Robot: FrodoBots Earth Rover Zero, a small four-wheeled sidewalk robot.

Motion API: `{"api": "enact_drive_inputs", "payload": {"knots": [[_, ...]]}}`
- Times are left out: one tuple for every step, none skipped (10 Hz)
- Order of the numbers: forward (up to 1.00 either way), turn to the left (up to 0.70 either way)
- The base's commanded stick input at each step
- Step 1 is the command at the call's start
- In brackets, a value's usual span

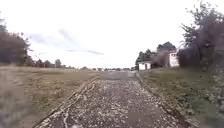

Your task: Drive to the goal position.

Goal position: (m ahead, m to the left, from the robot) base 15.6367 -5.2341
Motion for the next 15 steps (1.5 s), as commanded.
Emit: {"api": "enact_drive_inputs", "payload": {"knots": [[1.00, 0.00], [1.00, 0.00], [1.00, 0.00], [1.00, 0.00], [1.00, 0.00], [1.00, 0.00], [1.00, -0.02], [1.00, -0.06], [1.00, -0.27], [1.00, -0.20], [1.00, -0.14], [1.00, -0.07], [1.00, -0.01], [1.00, 0.00], [1.00, 0.00]]}}
